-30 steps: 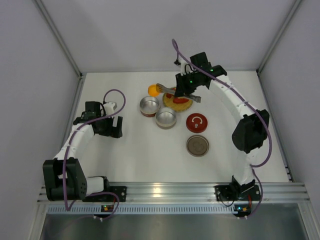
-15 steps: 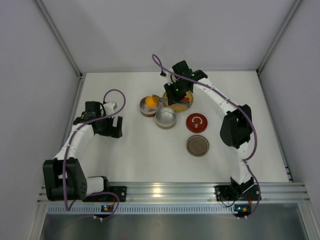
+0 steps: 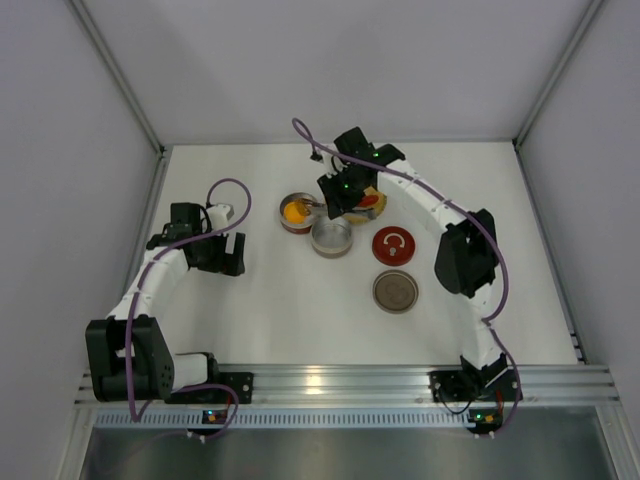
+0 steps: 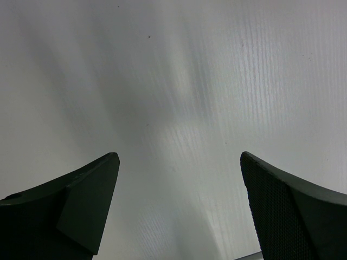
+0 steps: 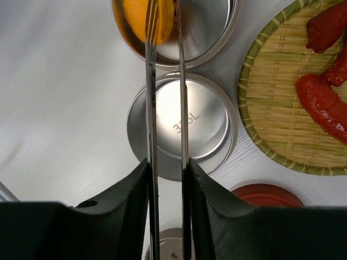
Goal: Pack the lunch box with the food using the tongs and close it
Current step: Place the fake food in the packing box, then pick up the fake food from the plate, then place the fake food in the packing box, then pick up the fake food from the plate.
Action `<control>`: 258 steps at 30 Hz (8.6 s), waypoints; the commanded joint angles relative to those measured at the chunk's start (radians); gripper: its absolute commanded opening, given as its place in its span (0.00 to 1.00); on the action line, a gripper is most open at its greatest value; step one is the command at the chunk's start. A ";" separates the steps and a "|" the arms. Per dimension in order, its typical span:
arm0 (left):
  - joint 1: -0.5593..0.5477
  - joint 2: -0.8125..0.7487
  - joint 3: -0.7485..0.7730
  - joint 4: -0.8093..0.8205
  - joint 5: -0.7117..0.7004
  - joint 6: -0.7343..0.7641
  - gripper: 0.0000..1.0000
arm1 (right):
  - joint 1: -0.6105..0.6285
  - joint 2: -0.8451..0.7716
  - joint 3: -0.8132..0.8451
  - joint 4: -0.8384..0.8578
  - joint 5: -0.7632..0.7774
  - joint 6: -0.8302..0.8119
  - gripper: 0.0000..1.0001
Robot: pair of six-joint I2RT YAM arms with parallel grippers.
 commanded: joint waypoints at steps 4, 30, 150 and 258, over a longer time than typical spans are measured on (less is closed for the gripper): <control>-0.002 -0.018 0.020 0.036 0.017 -0.005 0.98 | 0.029 -0.010 0.064 -0.026 -0.018 -0.014 0.43; -0.002 -0.026 0.030 -0.041 0.172 0.124 0.98 | -0.290 -0.130 0.059 -0.205 -0.080 -0.656 0.51; -0.002 -0.001 0.031 -0.019 0.141 0.095 0.98 | -0.151 -0.210 -0.228 -0.052 -0.244 -0.440 0.11; -0.003 0.017 0.017 0.018 0.114 0.093 0.98 | -0.232 -0.099 -0.057 0.146 0.154 -0.232 0.20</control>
